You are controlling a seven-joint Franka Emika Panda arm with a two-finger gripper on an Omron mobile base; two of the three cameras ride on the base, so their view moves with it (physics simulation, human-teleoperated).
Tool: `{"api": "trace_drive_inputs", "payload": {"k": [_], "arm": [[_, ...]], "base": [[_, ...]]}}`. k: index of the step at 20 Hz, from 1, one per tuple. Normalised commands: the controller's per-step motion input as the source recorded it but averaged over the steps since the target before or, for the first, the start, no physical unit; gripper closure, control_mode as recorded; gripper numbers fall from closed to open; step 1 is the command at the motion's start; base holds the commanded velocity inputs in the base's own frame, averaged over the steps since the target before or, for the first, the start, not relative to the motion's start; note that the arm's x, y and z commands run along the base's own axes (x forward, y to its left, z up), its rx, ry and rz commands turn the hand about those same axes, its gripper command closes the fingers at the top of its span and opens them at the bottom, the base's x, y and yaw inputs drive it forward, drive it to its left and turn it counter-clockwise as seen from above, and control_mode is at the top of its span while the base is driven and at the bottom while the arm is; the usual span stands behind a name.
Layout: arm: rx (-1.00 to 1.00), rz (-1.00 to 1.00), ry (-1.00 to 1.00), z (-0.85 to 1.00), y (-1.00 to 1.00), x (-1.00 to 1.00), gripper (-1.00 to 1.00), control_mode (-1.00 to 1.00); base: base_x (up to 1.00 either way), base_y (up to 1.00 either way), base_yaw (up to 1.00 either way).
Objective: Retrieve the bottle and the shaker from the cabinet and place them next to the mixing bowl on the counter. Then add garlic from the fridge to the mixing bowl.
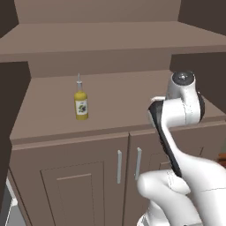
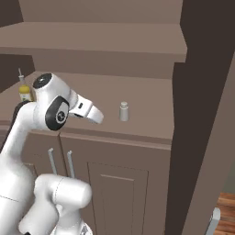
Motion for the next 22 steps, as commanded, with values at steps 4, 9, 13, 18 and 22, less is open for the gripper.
{"api": "trace_drive_inputs", "payload": {"k": [4,9,13,18,22], "arm": [[-0.17,-0.19,-0.22,-0.25,-0.54,0.08,-1.0,-1.0],[0.0,-0.05,0.0,-0.01,-0.44,0.29,-1.0,-1.0],[0.0,-0.04,0.05,0.0,-0.38,0.42,-1.0,-1.0],[0.03,-0.02,0.14,0.03,-0.43,0.62,-1.0,-1.0],[0.11,0.0,0.06,0.01,-0.41,0.67,-1.0,-1.0]], "base": [[0.0,0.0,0.0],[0.0,0.0,0.0],[0.0,0.0,0.0],[0.0,0.0,0.0],[0.0,0.0,0.0]]}}
